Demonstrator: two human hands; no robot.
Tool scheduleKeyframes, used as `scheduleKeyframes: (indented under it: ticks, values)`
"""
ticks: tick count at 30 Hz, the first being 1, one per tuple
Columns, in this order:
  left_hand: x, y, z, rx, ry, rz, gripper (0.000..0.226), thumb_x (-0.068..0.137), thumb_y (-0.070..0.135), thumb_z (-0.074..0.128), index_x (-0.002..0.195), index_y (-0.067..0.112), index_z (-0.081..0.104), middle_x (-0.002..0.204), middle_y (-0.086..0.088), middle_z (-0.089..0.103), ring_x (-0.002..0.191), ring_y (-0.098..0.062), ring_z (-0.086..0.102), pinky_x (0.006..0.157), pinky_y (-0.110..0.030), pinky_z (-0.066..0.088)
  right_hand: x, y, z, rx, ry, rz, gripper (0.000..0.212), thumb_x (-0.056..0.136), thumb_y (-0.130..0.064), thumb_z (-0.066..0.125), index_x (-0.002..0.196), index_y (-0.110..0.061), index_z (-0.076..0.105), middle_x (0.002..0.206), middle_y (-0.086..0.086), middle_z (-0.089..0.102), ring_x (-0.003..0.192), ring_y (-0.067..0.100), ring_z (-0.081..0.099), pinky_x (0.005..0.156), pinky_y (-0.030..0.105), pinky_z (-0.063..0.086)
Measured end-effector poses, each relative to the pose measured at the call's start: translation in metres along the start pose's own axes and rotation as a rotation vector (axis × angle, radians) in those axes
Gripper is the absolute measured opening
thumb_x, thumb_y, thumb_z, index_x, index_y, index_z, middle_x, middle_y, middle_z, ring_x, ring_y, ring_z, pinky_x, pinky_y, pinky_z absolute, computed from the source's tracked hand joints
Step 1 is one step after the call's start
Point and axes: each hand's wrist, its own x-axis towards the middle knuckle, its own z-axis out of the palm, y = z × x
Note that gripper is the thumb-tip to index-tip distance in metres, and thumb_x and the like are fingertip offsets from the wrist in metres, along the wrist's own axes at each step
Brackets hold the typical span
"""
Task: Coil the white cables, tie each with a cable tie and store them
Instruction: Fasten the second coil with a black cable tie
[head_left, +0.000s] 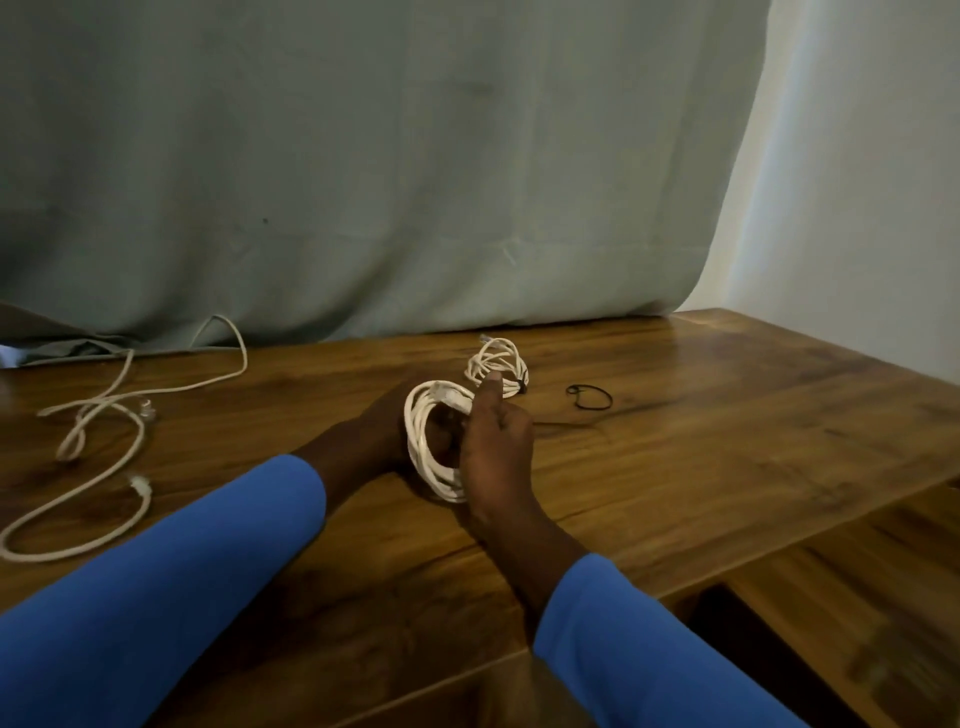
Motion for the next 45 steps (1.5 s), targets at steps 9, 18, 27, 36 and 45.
scheduleKeyframes:
  ticks: [9,18,27,36,45]
  values:
    - [-0.047,-0.038,-0.039,-0.740,0.480,-0.158,0.008,0.095,0.003,0.069,0.089,0.009,0.071,0.064,-0.002,0.068,0.053,-0.010,0.060,0.048,-0.021,0.047,-0.012,-0.002,0.008,-0.271,-0.278,-0.162,0.066,0.109,-0.046,0.043,0.047,-0.021,0.048,0.039,-0.008,0.049,0.038,0.003,0.047,0.049,0.025,0.037]
    - [-0.062,-0.069,-0.070,-0.853,0.649,-0.180,0.004,0.094,0.001,0.070,0.091,0.004,0.070,0.069,-0.011,0.072,0.057,-0.015,0.069,0.054,-0.023,0.058,-0.011,0.014,0.074,-0.433,-0.420,-0.285,0.070,0.104,-0.061,0.043,0.059,-0.009,0.057,0.051,0.003,0.055,0.051,0.017,0.054,0.056,0.049,0.049]
    - [-0.063,-0.097,-0.083,-0.854,0.665,-0.240,0.008,0.092,-0.002,0.071,0.094,0.005,0.073,0.070,-0.007,0.071,0.062,-0.014,0.067,0.057,-0.024,0.057,0.003,0.022,0.105,-0.381,-0.455,-0.281,0.036,0.107,-0.046,0.048,0.108,-0.020,0.072,0.088,0.001,0.076,0.083,0.013,0.072,0.081,0.046,0.060]
    - [-0.067,-0.096,-0.080,-0.891,0.543,-0.309,0.005,0.094,0.005,0.069,0.091,0.004,0.073,0.074,-0.010,0.074,0.063,-0.019,0.069,0.056,-0.026,0.054,0.001,0.024,0.104,-0.307,-0.525,-0.255,0.060,0.107,-0.051,0.046,0.055,-0.019,0.050,0.048,-0.002,0.049,0.046,0.014,0.046,0.053,0.035,0.040]
    - [-0.073,-0.098,-0.080,-0.624,0.522,-0.170,0.005,0.092,-0.002,0.072,0.090,0.002,0.071,0.076,-0.012,0.076,0.065,-0.016,0.071,0.062,-0.025,0.057,-0.002,0.015,0.101,-0.229,-0.599,-0.091,0.067,0.106,-0.048,0.050,0.071,0.008,0.059,0.064,0.025,0.056,0.060,0.030,0.052,0.060,0.041,0.044]
